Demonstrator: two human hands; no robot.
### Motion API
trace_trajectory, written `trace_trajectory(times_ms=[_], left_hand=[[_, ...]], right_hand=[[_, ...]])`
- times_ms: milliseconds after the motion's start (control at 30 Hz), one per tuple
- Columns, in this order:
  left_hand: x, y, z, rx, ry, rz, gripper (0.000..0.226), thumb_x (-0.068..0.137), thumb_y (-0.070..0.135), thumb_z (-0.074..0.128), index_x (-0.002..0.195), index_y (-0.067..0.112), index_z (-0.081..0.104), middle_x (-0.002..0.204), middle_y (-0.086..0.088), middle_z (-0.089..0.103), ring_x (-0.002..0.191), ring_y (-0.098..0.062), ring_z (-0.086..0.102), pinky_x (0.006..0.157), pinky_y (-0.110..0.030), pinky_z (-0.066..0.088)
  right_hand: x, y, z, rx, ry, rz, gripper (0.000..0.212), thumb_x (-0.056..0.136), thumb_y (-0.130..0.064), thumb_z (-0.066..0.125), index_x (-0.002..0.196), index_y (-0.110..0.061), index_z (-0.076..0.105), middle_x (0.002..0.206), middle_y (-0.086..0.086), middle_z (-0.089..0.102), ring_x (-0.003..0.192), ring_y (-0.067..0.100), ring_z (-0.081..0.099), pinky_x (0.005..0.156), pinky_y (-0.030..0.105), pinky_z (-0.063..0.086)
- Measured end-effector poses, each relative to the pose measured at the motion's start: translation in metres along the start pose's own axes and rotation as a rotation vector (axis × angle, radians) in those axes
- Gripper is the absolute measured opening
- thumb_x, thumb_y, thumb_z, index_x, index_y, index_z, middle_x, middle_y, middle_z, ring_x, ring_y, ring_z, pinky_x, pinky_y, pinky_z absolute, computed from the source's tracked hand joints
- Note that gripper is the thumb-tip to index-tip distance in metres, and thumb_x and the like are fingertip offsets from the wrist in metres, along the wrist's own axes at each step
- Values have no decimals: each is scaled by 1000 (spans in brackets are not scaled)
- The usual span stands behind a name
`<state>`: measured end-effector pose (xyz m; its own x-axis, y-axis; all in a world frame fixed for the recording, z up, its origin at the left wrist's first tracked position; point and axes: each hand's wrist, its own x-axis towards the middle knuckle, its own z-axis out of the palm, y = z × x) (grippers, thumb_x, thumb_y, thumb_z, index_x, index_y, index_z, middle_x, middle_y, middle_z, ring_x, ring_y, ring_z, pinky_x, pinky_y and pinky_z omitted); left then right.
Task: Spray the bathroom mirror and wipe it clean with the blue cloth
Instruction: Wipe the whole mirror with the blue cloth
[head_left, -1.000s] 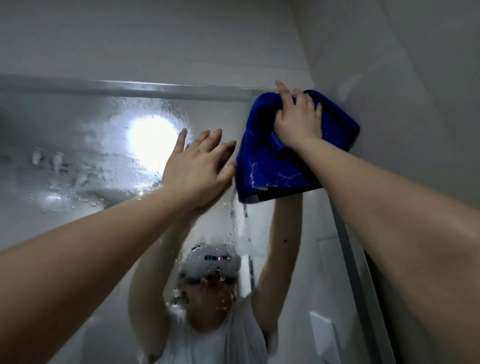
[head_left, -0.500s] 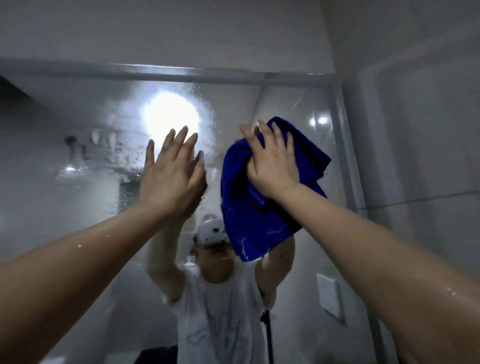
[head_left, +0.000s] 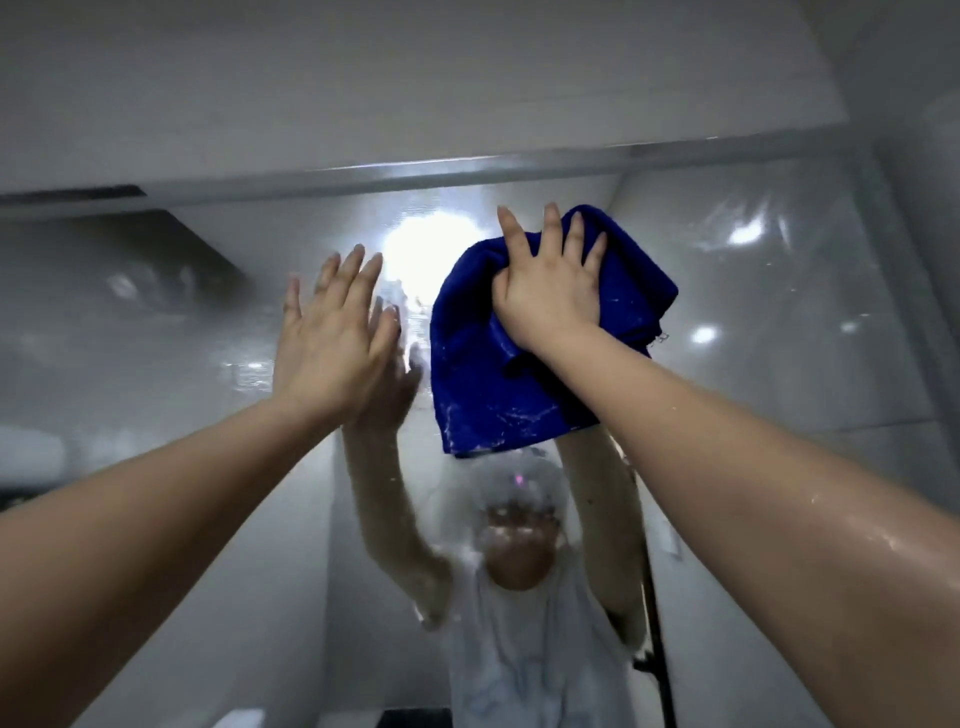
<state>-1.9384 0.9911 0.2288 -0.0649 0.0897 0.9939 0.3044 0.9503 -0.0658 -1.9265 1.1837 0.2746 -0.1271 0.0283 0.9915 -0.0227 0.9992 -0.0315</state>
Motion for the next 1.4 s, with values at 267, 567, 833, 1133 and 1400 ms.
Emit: trace_trajectory(times_ms=[267, 567, 833, 1133, 1400], left_hand=[[-21, -163, -36, 58, -11, -43, 55, 98, 40, 25, 149, 23, 13, 158, 4, 8, 145, -11, 1, 116, -39, -9], [-51, -322, -70, 118, -45, -80, 56, 97, 40, 27, 149, 22, 14, 158, 5, 10, 145, -11, 3, 118, -40, -4], [-90, -399, -73, 145, -75, -177, 57, 98, 44, 23, 149, 24, 10, 158, 4, 8, 145, -11, 2, 118, -42, -2], [-91, -450, -58, -6, -36, -198, 54, 99, 41, 22, 149, 22, 11, 158, 3, 10, 145, -12, 3, 118, -39, -5], [-90, -519, -68, -31, -67, -27, 52, 99, 32, 24, 149, 21, 14, 157, 3, 15, 145, -11, 6, 118, -38, -4]], right_hand=[[8, -142, 27, 16, 1, -108, 58, 95, -32, 29, 149, -33, 11, 157, 15, 7, 144, 40, 3, 114, 56, -1], [-14, -347, 69, 66, -34, -268, 59, 94, -37, 32, 149, -32, 12, 157, 14, 8, 143, 41, 2, 113, 56, -2], [-17, -425, 87, 95, -27, -342, 58, 94, -38, 33, 149, -31, 16, 157, 14, 11, 143, 40, 3, 114, 54, 0], [-18, -464, 94, 15, -16, -120, 60, 95, -37, 29, 150, -25, 10, 156, 20, 11, 143, 43, 3, 113, 57, 0], [-10, -548, 113, 32, 35, -112, 59, 94, -36, 31, 150, -29, 14, 156, 17, 14, 143, 42, 5, 114, 55, 1]])
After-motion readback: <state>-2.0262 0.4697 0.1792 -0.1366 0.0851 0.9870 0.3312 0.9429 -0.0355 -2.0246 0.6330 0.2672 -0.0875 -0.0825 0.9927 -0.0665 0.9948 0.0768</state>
